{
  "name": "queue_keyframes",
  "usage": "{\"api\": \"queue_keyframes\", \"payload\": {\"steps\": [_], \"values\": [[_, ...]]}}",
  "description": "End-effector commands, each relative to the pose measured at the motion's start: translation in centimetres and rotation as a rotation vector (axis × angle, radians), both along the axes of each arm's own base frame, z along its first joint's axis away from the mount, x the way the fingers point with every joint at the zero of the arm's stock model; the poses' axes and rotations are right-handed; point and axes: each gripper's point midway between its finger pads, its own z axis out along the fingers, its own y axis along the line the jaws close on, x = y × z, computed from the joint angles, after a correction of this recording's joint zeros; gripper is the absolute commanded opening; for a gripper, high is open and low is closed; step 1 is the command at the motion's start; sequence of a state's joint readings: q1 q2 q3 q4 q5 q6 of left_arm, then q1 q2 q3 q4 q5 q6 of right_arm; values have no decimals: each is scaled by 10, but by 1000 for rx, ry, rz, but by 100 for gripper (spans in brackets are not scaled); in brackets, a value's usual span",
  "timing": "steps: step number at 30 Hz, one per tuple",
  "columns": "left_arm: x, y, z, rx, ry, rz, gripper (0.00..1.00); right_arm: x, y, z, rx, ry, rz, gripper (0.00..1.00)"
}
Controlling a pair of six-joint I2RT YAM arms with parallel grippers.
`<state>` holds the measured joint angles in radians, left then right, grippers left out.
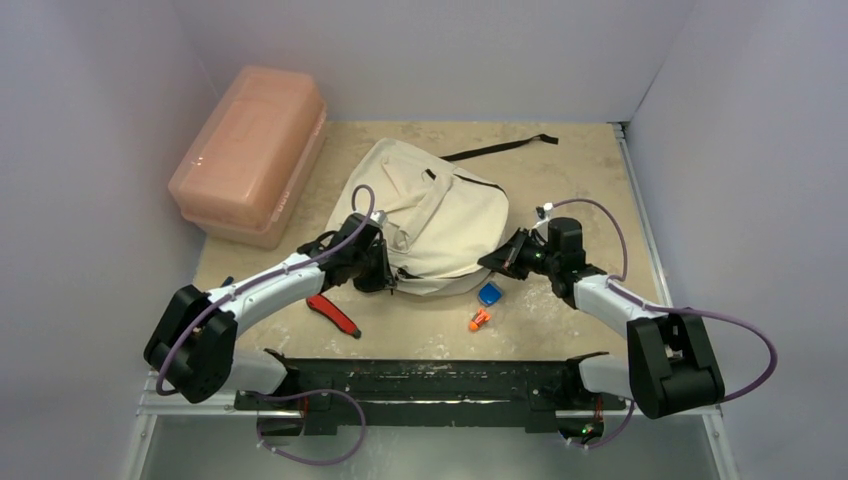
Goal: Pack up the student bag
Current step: Zip the student bag at the center of the board.
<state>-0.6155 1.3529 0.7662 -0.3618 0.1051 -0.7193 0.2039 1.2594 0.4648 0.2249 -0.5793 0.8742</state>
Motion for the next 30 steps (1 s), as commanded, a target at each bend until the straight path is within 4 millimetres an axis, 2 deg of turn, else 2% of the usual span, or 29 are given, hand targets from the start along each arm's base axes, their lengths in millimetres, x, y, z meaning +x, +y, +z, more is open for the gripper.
{"api": "queue_keyframes", "payload": {"steps": [1,5,10,11,15,18,22,25,27,30], "values": [[-6,40,-12,168,44,42,0,27,-23,7,-69,-89,-95,0],[-9,33,-7,135,48,5,0,28,-23,7,-87,-105,-78,0],[-22,7,0,1,100,-87,0,25,-26,5,-156,-133,-29,0],[-25,3,1,-21,109,-111,5,24,-29,3,-182,-136,-26,0],[-26,-8,20,-103,63,-157,45,24,-43,-1,-306,-160,-15,0],[-17,-14,53,-156,-46,-178,59,27,-58,4,-415,-177,-33,18],[6,-18,104,-177,-209,-172,68,39,-71,31,-509,-232,-56,38],[24,-18,131,-175,-275,-146,70,52,-77,61,-579,-299,-75,49],[33,-18,142,-183,-302,-126,76,65,-72,88,-602,-383,-77,55],[42,-15,146,-206,-310,-85,82,91,-50,129,-579,-529,-36,62]]}}
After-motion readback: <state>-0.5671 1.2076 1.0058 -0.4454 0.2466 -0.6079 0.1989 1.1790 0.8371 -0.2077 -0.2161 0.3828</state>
